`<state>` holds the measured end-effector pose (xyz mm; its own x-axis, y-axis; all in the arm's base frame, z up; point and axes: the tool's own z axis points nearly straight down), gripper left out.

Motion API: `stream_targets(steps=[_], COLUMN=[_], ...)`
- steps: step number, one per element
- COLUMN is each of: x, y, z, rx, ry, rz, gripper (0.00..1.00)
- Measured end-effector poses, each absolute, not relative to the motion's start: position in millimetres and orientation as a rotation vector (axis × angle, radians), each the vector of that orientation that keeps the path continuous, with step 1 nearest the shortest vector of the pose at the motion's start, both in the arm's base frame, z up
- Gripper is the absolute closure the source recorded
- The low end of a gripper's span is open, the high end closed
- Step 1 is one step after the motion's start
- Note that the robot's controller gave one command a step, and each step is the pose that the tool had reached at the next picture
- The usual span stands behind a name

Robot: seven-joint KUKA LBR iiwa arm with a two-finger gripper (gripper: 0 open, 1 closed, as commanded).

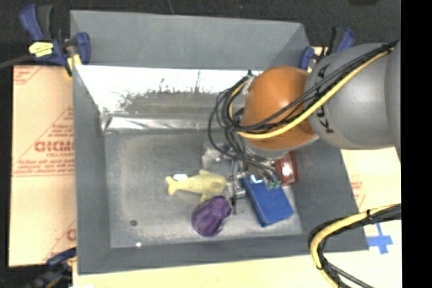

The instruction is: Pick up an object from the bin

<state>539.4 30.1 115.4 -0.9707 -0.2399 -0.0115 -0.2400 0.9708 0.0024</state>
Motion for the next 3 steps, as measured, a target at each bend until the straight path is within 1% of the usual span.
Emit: stream_targets(steps=[1,2,3], x=[540.3,541.6,533.0], y=[39.5,23.8,25.2], z=[139.4,109.2,97.5], rx=[-0.382,-0.141,-0.193], ry=[3.098,3.106,3.124], rz=[0.001,0.0,0.002], gripper=[0.0,0.0,0.0])
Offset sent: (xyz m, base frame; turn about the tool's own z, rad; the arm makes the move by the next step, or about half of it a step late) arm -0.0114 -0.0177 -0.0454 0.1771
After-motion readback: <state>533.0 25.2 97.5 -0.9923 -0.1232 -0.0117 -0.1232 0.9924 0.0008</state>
